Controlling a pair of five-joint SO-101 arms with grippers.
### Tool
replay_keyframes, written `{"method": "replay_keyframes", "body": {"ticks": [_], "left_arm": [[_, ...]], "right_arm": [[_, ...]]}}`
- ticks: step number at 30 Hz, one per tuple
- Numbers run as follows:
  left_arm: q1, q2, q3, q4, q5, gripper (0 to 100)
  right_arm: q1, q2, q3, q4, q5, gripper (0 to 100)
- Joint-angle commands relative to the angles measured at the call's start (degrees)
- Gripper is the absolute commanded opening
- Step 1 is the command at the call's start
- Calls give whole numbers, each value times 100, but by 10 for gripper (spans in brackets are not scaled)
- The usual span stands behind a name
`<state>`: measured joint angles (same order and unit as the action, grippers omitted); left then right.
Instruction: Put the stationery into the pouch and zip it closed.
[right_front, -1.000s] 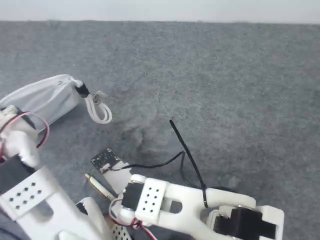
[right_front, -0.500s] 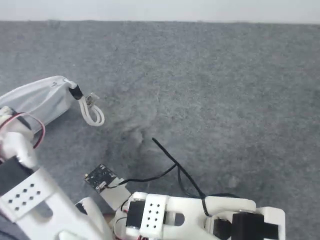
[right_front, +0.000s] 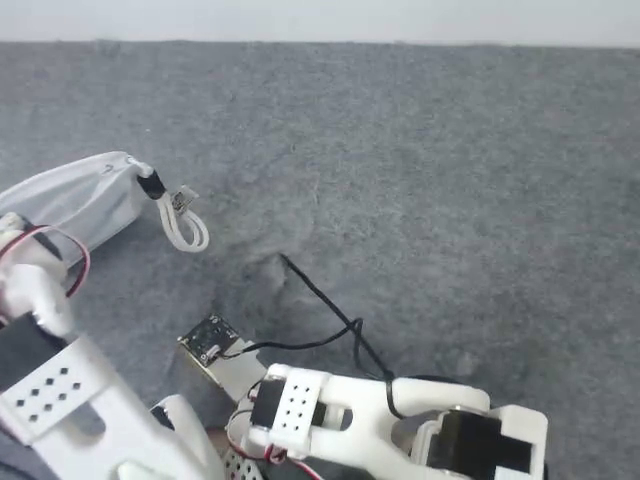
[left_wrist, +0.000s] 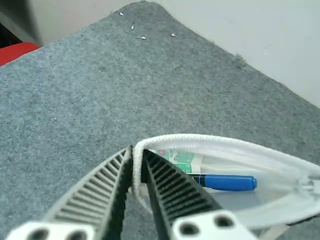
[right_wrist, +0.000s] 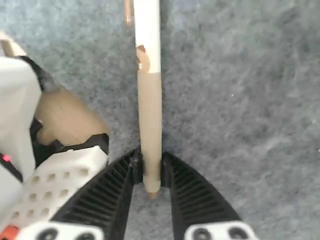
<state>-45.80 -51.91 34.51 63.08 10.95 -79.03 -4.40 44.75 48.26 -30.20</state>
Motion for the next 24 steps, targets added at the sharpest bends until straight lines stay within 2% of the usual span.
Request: {"method": "replay_keyframes", "body": {"ticks": [1, 6, 11, 18, 24], "left_arm": [[-18, -26, -57, -220, -18, 12], [-18, -26, -57, -211, -18, 12], [-9, -26, -48, -202, -18, 12], [721, -53, -101, 35, -18, 12], [1582, -35, -400, 255, -18, 12]], "right_arm": [[198, 48, -26, -66, 158, 26], [251, -391, -44, 462, 158, 6], [848, -1279, -35, 1156, 246, 6], [2026, -2325, -18, 2009, 791, 6], [3248, -2484, -9, 2448, 1178, 6]]}}
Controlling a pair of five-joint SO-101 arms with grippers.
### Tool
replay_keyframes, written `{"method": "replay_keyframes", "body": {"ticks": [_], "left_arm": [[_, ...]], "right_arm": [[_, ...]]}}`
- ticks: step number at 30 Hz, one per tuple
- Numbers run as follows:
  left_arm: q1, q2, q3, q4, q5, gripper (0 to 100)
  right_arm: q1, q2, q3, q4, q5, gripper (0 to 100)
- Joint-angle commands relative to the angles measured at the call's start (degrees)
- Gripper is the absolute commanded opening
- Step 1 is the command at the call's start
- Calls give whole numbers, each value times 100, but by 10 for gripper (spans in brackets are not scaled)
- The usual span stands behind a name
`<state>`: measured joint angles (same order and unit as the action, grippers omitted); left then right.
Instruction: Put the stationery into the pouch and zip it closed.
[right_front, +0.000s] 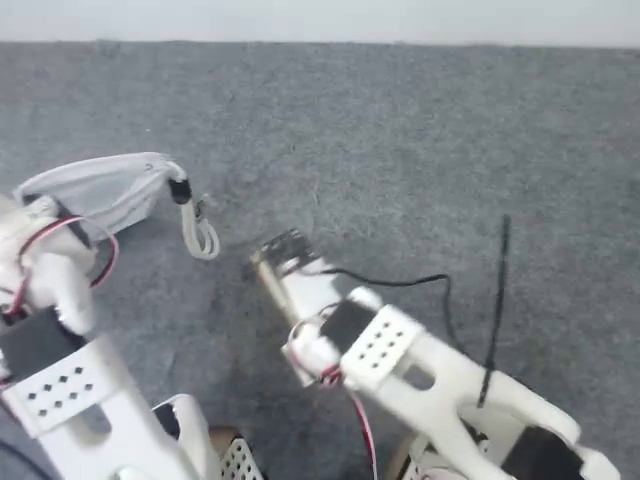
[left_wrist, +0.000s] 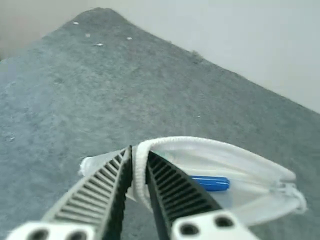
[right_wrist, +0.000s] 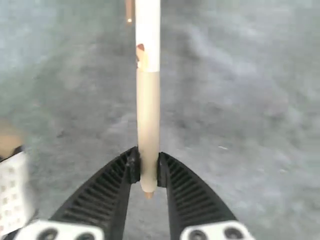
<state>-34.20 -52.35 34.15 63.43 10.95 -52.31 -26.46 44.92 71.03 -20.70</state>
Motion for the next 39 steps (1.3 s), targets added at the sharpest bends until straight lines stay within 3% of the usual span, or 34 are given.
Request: {"method": "replay_keyframes", "body": {"ticks": [1, 5, 14, 22, 28, 39], "left_arm": [[598, 9, -523, 378, -18, 12], [1336, 18, -1200, 888, -35, 13], [2382, 26, -1437, 914, -18, 13], [2330, 18, -1024, 958, -18, 13], [1503, 0, -743, 923, -18, 13], [958, -18, -303, 624, -18, 13]], "right_arm": [[796, -286, 26, 180, 299, 6], [1508, -277, 308, 136, 730, 6], [2404, -277, 527, -75, 914, 6], [2501, -277, 527, -374, 905, 20], [2510, -268, 510, -470, 888, 181], [2492, -110, 53, -1349, 897, 183]]}}
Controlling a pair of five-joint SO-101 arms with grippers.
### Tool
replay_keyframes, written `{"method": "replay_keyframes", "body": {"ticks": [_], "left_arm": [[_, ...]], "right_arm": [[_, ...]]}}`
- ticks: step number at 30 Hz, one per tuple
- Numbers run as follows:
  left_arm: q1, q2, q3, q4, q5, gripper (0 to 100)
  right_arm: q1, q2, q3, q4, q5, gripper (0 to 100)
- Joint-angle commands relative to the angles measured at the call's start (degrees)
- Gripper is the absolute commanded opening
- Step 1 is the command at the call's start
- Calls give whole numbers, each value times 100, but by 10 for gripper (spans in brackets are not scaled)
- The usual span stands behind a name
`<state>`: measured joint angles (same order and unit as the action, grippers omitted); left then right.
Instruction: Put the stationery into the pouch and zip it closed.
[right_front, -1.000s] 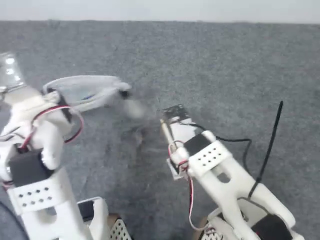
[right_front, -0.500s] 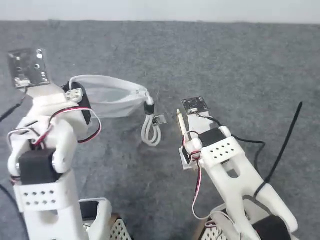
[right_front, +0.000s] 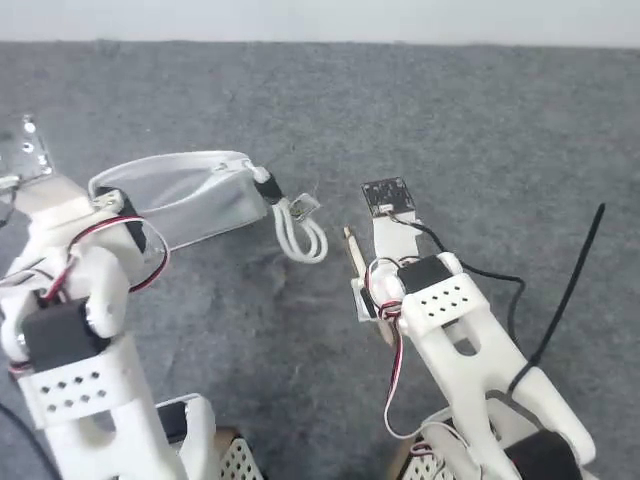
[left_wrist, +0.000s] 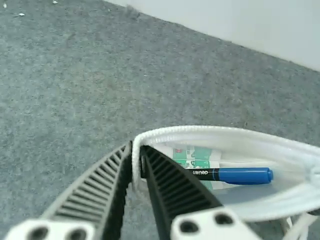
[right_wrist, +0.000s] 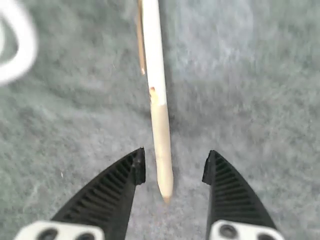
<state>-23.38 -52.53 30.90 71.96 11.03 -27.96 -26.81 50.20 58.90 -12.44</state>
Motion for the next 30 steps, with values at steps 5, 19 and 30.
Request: {"method": "replay_keyframes", "body": {"ticks": [5, 19, 30], "left_arm": [[-369, -9, 101, -246, -26, 13], [-387, -9, 127, -211, -26, 13], [-387, -9, 189, -255, -26, 13]], "right_arm": [[48, 804, -1398, -189, 70, 183], [66, 4198, -3798, -145, 70, 151], [75, 4215, -3947, 321, 62, 6]]}}
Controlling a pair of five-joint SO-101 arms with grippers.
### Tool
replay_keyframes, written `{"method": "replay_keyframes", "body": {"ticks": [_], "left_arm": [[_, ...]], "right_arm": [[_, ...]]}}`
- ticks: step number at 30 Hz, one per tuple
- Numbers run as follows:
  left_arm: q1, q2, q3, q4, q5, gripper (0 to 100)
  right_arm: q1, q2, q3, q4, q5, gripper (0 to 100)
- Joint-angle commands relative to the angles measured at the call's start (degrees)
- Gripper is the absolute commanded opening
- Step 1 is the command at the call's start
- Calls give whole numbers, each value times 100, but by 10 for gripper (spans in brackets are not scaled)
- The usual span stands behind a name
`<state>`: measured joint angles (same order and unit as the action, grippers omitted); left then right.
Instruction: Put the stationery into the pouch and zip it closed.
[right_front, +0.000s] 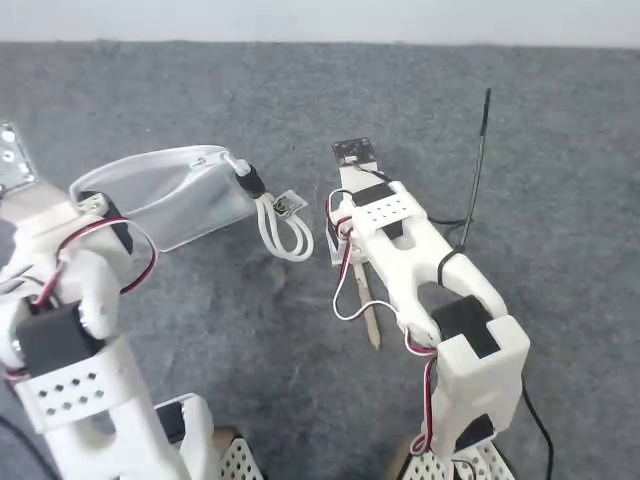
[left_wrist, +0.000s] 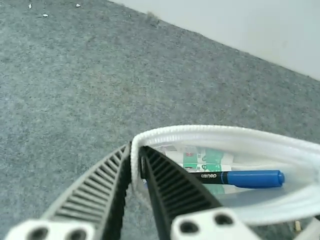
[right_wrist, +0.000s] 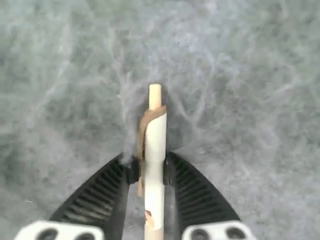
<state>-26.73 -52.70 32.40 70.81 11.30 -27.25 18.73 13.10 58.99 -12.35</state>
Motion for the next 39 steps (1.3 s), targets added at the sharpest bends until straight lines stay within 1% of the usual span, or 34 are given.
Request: {"method": "replay_keyframes", "body": {"ticks": [1, 10, 17, 20, 28, 34, 39], "left_arm": [[-53, 9, 40, -141, -53, 13], [-53, 9, 40, -141, -53, 13], [-53, 9, 48, -141, -53, 13], [-53, 9, 48, -141, -53, 13], [-44, 9, 48, -141, -53, 13], [-35, 9, 57, -132, -53, 13], [-35, 9, 57, -132, -53, 13]], "right_arm": [[-13, -426, -229, 453, 53, 6], [-31, -1191, -220, 1780, 53, 6], [-40, -1701, -220, 2492, 70, 6], [-40, -2018, 0, 2677, 79, 6], [-40, -3732, 791, 2563, 79, 6], [-40, -5033, 1196, 1956, 53, 6], [-40, -5851, 1354, 1209, 44, 6]]}}
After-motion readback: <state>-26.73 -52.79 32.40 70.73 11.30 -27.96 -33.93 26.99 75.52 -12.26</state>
